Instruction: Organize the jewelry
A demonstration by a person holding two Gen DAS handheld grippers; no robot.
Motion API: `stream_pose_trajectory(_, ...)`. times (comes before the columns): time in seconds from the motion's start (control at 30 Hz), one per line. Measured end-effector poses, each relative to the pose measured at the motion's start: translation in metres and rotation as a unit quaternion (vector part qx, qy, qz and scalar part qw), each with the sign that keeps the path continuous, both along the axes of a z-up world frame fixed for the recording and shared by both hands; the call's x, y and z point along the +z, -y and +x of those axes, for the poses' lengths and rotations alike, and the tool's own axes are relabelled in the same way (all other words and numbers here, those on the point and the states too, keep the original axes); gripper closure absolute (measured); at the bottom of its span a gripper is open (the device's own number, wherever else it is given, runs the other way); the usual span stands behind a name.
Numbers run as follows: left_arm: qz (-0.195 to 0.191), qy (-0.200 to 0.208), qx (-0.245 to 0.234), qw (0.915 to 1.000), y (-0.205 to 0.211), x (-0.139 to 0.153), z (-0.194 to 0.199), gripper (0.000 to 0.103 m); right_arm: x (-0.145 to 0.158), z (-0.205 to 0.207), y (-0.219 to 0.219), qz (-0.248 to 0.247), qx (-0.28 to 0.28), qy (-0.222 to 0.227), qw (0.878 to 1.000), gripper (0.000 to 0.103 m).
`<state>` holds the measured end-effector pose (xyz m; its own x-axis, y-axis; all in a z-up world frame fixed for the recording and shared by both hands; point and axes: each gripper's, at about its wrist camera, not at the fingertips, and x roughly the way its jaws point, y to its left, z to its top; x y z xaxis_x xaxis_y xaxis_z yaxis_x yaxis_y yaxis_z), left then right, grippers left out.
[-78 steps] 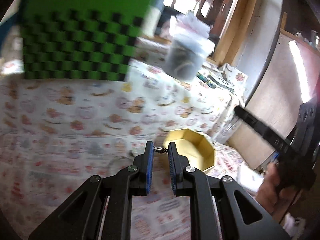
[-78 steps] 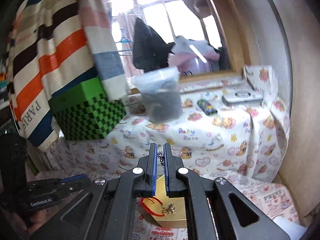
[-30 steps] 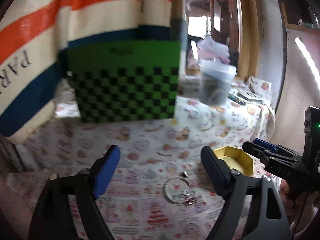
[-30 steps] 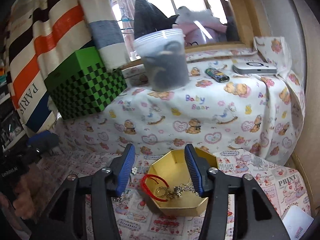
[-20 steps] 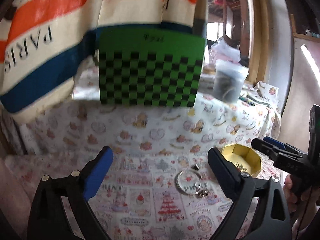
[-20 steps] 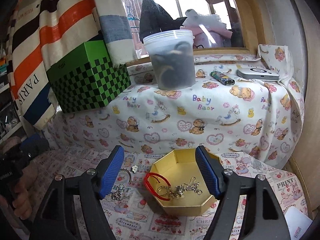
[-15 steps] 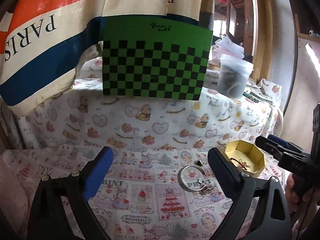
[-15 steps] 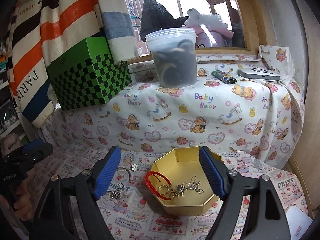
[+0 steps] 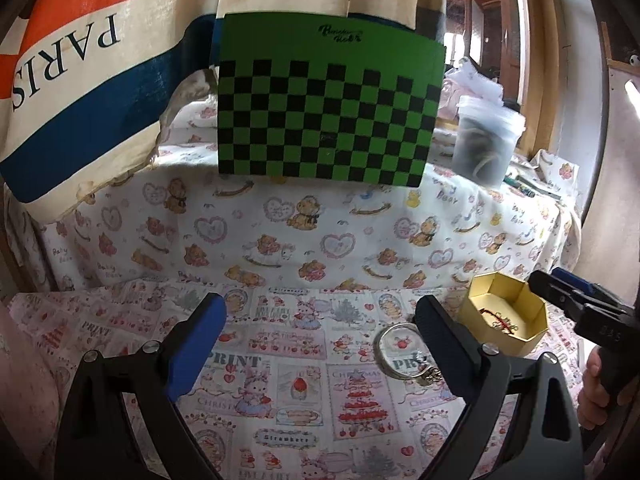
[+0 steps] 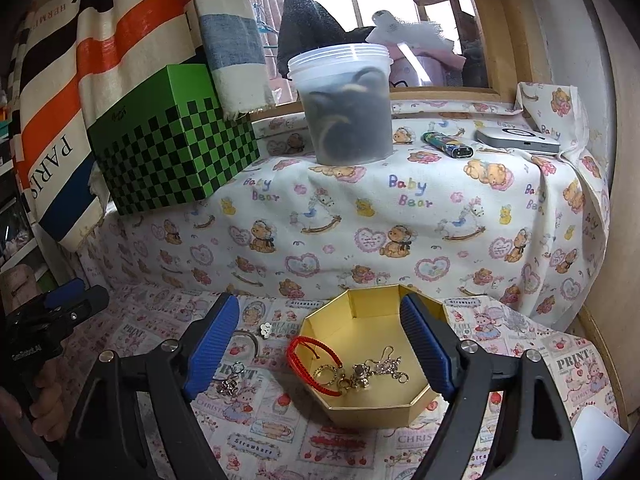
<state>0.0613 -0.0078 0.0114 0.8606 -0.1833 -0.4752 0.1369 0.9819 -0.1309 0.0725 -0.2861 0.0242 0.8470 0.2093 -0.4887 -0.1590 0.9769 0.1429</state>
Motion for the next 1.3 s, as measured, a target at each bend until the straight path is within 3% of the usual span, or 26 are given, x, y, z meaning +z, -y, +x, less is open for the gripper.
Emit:
stream_pose_trajectory(0.2, 0.010, -0.028, 0.015, 0.9994, -0.001, -0.011, 0.010, 0.008, 0.000, -0.003, -0.004, -0.013, -0.001, 0.005, 1.000, 0.018)
stream_pose_trajectory(0.3, 0.006, -0.027, 0.029, 0.9992, -0.006, -0.014, 0.012, 0.006, -0.002, -0.002, -0.005, -0.014, -0.002, 0.001, 1.000, 0.018)
stream_pose_trajectory(0.47, 0.044, -0.013, 0.039, 0.9982, -0.006, -0.015, 0.014, 0.001, 0.003, -0.009, -0.016, -0.025, 0.009, 0.007, 1.000, 0.018)
stream_pose_trajectory(0.57, 0.043, -0.010, 0.046, 0.9980, -0.011, -0.015, 0.014, 0.001, 0.003, -0.014, -0.026, -0.039, 0.023, 0.008, 0.999, 0.018)
stream_pose_trajectory(0.77, 0.018, -0.013, 0.058, 0.9981, -0.026, -0.011, 0.017, 0.001, 0.005, -0.001, -0.045, -0.018, 0.052, -0.050, 0.997, 0.018)
stream_pose_trajectory(0.87, 0.005, -0.018, 0.061, 0.9979, -0.032, -0.010, 0.018, 0.001, 0.004, 0.017, -0.073, -0.070, 0.068, -0.109, 0.989, 0.019)
stream_pose_trajectory(1.03, -0.010, -0.032, 0.065, 0.9973, -0.039, -0.014, 0.022, 0.001, -0.010, 0.052, -0.092, -0.058, 0.072, -0.169, 0.981, 0.055)
stream_pose_trajectory(1.13, -0.011, -0.040, 0.066, 0.9970, -0.041, -0.018, 0.025, 0.001, -0.026, 0.072, -0.098, -0.068, 0.050, -0.188, 0.979, 0.068)
stream_pose_trajectory(1.3, -0.023, -0.052, 0.063, 0.9964, -0.044, -0.022, 0.029, 0.001, -0.049, 0.093, -0.103, -0.092, 0.027, -0.203, 0.974, 0.079)
